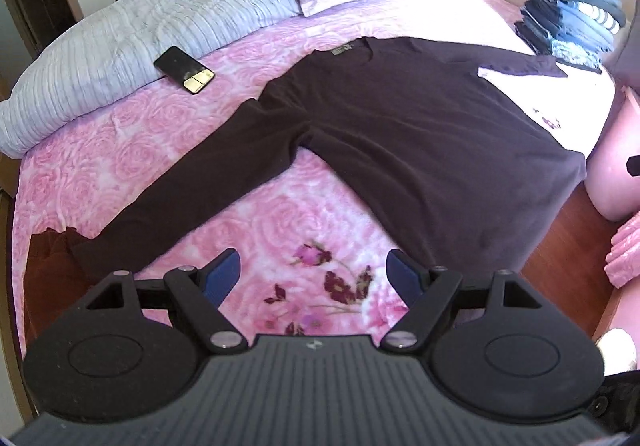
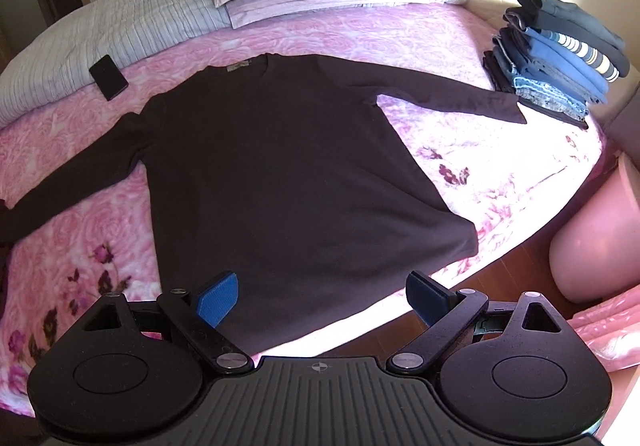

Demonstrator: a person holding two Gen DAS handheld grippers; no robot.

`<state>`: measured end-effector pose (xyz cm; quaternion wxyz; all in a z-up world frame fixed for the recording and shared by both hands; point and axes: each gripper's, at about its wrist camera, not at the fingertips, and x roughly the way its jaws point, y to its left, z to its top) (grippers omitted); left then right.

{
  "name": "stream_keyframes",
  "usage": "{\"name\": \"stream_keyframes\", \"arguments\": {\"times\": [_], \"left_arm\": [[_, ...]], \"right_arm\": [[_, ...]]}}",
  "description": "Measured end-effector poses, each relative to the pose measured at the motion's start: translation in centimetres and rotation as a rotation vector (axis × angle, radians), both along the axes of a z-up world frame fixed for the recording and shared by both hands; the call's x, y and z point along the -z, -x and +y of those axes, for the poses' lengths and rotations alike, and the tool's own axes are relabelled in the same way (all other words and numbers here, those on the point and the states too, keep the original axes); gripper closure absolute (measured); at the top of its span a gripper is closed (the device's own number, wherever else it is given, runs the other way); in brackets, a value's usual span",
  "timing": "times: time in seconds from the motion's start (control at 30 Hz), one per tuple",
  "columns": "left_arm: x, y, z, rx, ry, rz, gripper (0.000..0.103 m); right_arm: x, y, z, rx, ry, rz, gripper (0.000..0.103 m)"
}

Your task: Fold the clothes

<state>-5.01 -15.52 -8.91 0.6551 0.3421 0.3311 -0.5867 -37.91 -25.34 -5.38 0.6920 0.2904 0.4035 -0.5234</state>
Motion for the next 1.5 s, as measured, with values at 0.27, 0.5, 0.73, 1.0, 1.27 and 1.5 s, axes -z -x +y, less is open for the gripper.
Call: {"name": "stream_keyframes", "arguments": {"times": [0.27,0.5,0.73,1.0,1.27,1.5], "left_arm": [[-0.2,2.1,0.7,0.008,-0.022,-0.028,0.026],[-0.5,1.7,1.4,-0.043,-0.024,-0.046,0.026],[-0.6,1.6,2.3,-0.100,-0.028,-0.052,0.026],[-0.9,-0.1,5.7,-0.218,-0.021,-0.082,0.026],[-0.8,-7.3,7.7,-0.329,-0.021,-0.119,0.026],[1.2,-15.8,7.1,-0.273,-0.051,-0.206,0.025]], "right_arm": [[0.9,1.1,1.0,-0.024,-0.013,0.007,0.009],[1.3,1.0,1.0,-0.054,-0.020,0.000,0.009],[2.1,0.7,1.0,-0.099,-0.045,-0.001,0.009],[2.7,-3.6,1.4,-0.260,-0.040,-0.036,0.009],[2.9,-9.6,1.9,-0.462,-0.013,-0.077,0.009],[3.7,-22.2,3.1,-0.703,0.044,-0.060,0.010]]}}
